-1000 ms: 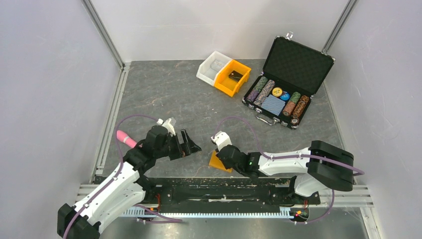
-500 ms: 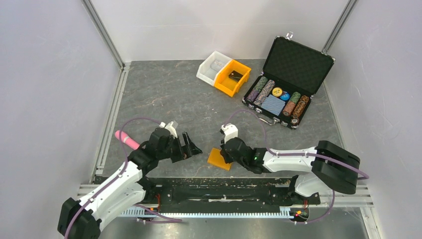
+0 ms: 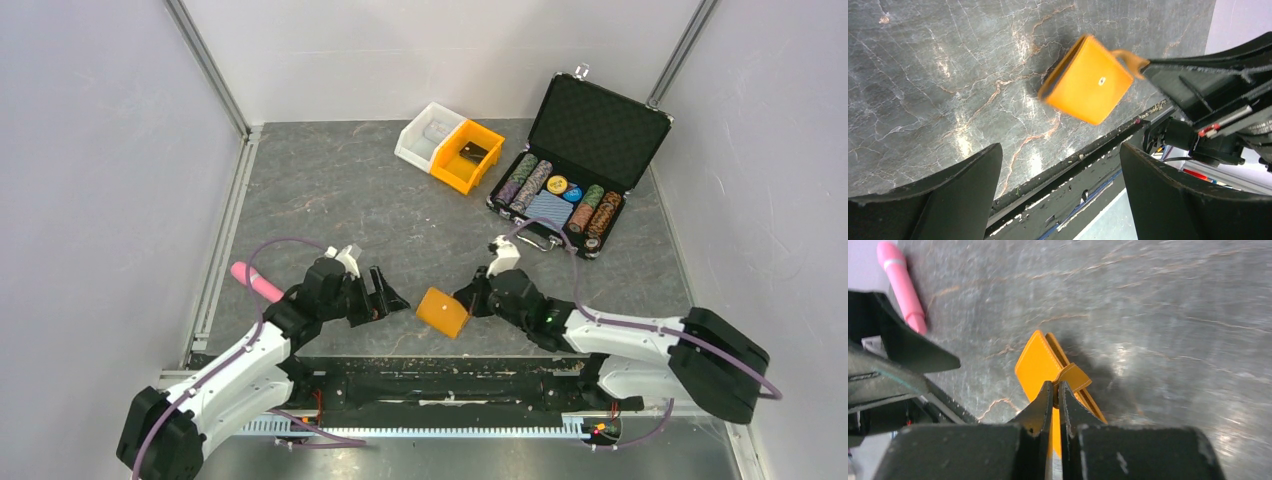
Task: Take the credit cards out of the card holder
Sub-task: Open the card holder at the corner of the board.
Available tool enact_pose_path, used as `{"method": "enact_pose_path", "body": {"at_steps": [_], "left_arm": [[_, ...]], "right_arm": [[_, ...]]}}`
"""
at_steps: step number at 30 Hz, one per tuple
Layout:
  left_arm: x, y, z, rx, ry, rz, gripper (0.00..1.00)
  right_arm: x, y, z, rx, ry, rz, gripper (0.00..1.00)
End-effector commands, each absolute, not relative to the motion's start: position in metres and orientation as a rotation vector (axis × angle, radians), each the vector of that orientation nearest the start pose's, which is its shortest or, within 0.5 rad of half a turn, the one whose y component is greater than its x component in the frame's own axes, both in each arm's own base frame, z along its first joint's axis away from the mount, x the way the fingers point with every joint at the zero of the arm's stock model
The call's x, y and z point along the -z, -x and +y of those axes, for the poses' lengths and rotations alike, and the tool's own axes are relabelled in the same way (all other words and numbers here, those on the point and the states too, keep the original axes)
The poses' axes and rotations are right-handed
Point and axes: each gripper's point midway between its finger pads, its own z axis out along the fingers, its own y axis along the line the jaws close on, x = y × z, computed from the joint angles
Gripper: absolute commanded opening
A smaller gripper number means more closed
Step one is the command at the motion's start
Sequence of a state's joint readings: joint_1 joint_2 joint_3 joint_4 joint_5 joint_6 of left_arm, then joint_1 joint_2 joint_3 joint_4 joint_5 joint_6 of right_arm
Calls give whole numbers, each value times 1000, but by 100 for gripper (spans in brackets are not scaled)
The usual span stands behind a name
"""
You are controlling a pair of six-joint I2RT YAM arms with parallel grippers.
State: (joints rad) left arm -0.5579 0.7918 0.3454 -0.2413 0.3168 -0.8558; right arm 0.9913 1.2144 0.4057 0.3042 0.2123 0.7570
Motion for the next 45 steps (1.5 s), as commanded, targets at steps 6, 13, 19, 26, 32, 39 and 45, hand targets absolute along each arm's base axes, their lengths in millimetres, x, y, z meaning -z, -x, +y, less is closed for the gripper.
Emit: {"method": "enact_pose_path", "body": {"at_steps": [6,13,19,26,32,39,45], "left_arm": [[-86,-165,-207,1070,185,2462,93],[-89,-171,-214,1036,146,2504,95],[-97,-170,-228,1114,94,2507,95],[-105,-174,-236,1158,78,2475,96],[-108,-179,-246,1208,60,2437,97],[-102,-176,-253,1250,25,2452,97],[-106,-183,-258,1257,15,2430,96]], "right_arm": [[-91,-197,271,-1006,-23,2150,0],[-121,-187,284,-1236,-72,2046,0],[-130,-185,285,-1295,-107,2011,0],[-146,-172,297,-1415,-48,1982,0],[-146,-171,302,-1411,-32,2002,0],[-144,-168,300,-1422,-41,2001,0],[-146,-167,301,-1429,-35,1998,0]]}}
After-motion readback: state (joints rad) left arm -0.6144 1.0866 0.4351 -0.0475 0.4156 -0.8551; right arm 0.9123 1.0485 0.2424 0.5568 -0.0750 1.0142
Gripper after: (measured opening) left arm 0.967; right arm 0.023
